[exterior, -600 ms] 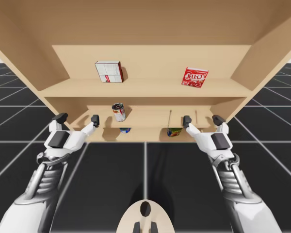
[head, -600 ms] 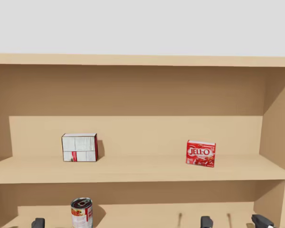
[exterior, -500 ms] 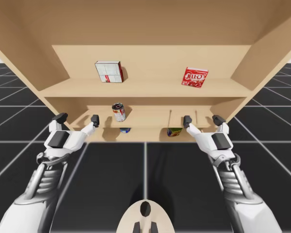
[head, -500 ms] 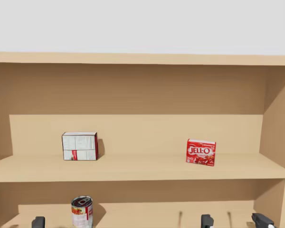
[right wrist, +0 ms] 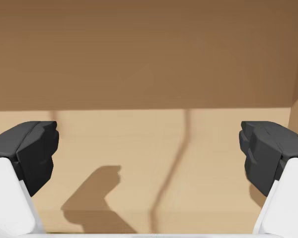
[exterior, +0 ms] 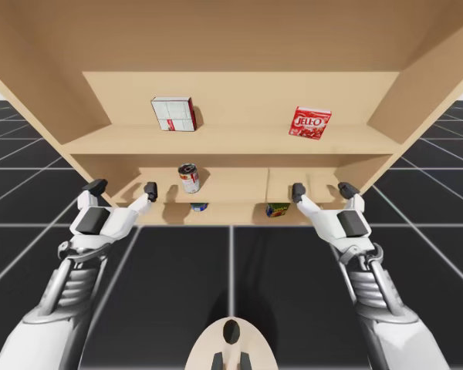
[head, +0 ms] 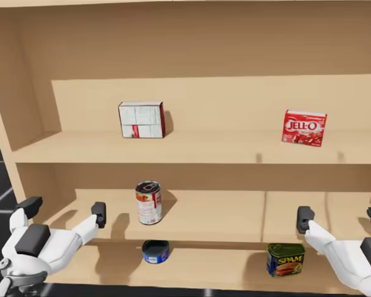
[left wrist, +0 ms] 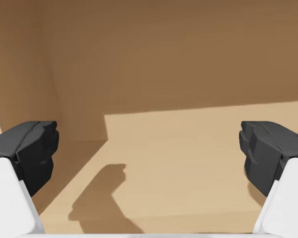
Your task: Find the tomato soup can on the shelf and bring it to me.
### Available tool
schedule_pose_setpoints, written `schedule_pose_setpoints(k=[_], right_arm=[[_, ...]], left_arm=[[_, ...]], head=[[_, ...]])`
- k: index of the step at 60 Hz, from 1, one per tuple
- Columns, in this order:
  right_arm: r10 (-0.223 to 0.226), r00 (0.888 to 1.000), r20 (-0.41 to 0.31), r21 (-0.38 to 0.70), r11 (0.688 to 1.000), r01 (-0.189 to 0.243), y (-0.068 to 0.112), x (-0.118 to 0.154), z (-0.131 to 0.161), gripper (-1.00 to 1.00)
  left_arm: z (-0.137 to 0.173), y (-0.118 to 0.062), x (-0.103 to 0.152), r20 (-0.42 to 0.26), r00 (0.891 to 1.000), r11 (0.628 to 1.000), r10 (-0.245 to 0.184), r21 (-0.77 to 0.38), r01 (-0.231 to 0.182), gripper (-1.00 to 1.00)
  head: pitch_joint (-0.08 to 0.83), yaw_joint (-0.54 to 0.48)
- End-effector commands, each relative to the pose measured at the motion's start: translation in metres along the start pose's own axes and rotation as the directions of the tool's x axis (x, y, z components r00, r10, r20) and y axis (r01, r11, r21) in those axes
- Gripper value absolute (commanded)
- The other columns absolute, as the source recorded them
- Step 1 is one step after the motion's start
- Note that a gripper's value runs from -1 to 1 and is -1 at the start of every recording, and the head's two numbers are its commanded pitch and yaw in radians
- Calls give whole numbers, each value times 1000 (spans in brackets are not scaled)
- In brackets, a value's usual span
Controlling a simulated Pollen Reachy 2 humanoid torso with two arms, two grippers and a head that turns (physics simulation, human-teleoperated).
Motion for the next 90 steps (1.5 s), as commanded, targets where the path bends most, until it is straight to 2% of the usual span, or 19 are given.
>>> schedule_pose_setpoints(k=[1, 13, 16, 26, 36, 41, 45, 53, 56, 63, 67, 69, 72, 79, 81, 84, 86, 90], right_arm=[[-11, 1000, -9, 4, 1000, 11, 3, -2, 1, -1000], [-7, 1000, -21, 9, 1000, 8, 4, -2, 1, -1000], [-6, 1000, -22, 7, 1000, 7, 4, -2, 1, -1000], [-5, 1000, -22, -7, 1000, 5, 1, -2, 0, -1000], [7, 1000, -19, -12, 1000, -8, 3, -3, 0, -1000], [10, 1000, -20, -11, 1000, -11, 3, -3, 0, -1000], [12, 1000, -19, -11, 1000, -12, 3, -3, 0, -1000], [9, 1000, -16, -12, 1000, -9, 2, -2, 1, -1000], [7, 1000, -16, -13, 1000, -8, 2, -2, 1, -1000], [5, 1000, -16, -14, 1000, -5, 1, -2, 1, -1000], [4, 1000, -17, -15, 1000, -5, 1, -2, 1, -1000], [5, 1000, -17, -17, 1000, -6, 0, -2, 1, -1000], [4, 1000, -17, -17, 1000, -5, 0, -1, 1, -1000], [1, 1000, -17, -18, 1000, -1, 0, -1, 1, -1000], [1, 1000, -17, -18, 1000, -1, 0, -1, 1, -1000], [0, 1000, -17, -18, 1000, 0, -1, -1, 1, -1000], [-1, 1000, -18, -18, 1000, 1, -1, -1, 1, -1000], [-2, 1000, -17, -18, 1000, 2, -1, -1, 1, -1000]], left_arm=[[-1, -1, -1, -3, 1000, 1000, -2, -2, 2, -1000], [0, -5, -1, -9, 1000, 1000, 14, -25, -14, -1000], [3, -9, 3, -15, 999, 998, 41, -55, -42, -1000], [24, -35, 32, -48, 994, 980, 102, -168, -108, -1000], [38, -59, 56, -115, 987, 958, 109, -252, -135, -1000], [35, -68, 58, -119, 987, 951, 109, -277, -139, -1000], [28, -76, 56, -124, 985, 945, 116, -293, -148, -1000], [5, -88, 46, -135, 986, 949, 96, -285, -131, -1000], [-9, -93, 39, -170, 978, 944, 117, -287, -163, -1000], [-30, -100, 32, -193, 975, 950, 114, -265, -164, -1000], [-40, -105, 28, -219, 967, 948, 129, -258, -185, -1000], [-45, -107, 26, -222, 969, 956, 112, -241, -166, -1000], [-51, -110, 25, -238, 963, 953, 129, -238, -187, -1000], [-63, -119, 20, -263, 956, 960, 133, -207, -190, -1000], [-66, -122, 18, -265, 956, 964, 124, -197, -180, -1000], [-69, -125, 15, -285, 949, 962, 136, -190, -195, -1000], [-71, -128, 13, -285, 950, 966, 128, -182, -185, -1000], [-73, -132, 10, -300, 945, 965, 132, -180, -192, -1000]], head=[[309, 151], [379, 232], [388, 237], [391, 227], [393, 224], [395, 227], [395, 229], [395, 232], [396, 231], [397, 230], [401, 229], [402, 228], [402, 228], [402, 227], [403, 227], [403, 227], [404, 227], [404, 227]])
